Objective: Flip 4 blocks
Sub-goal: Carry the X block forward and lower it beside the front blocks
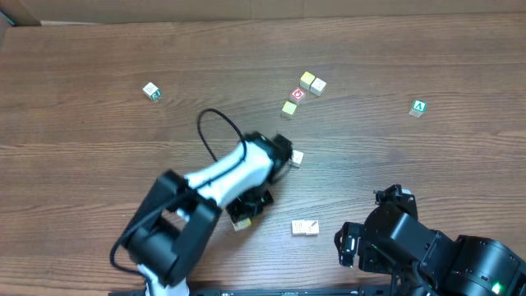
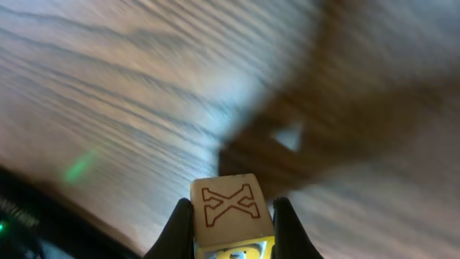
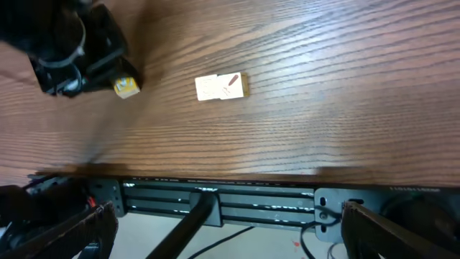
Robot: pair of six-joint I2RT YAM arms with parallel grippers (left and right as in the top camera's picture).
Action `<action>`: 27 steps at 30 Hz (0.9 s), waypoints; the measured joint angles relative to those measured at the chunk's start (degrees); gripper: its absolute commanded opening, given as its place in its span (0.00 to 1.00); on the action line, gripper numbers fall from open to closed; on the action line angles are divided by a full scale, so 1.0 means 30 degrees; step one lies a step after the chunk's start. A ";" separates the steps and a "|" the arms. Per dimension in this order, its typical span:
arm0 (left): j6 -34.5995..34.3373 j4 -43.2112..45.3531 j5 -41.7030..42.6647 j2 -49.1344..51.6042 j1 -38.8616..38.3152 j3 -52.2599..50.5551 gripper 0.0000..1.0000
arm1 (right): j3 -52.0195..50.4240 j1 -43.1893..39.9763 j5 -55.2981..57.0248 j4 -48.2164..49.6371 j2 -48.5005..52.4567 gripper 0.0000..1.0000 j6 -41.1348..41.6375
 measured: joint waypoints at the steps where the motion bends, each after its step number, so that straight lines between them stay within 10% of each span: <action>1: -0.0117 0.0240 -0.0117 -0.0291 -0.0364 -0.0262 0.05 | 0.0000 0.0000 0.0007 -0.0058 0.0000 1.00 0.0007; 18: -0.9806 -0.3257 -0.4277 -1.3274 -0.1472 -0.4765 0.04 | 0.0000 0.0000 0.0007 -0.0248 0.0000 1.00 0.0000; 27: 0.1479 0.4852 -0.2922 -1.5300 -0.1472 -0.8233 0.04 | 0.0000 0.0000 0.0007 -0.0240 0.0000 1.00 -0.0007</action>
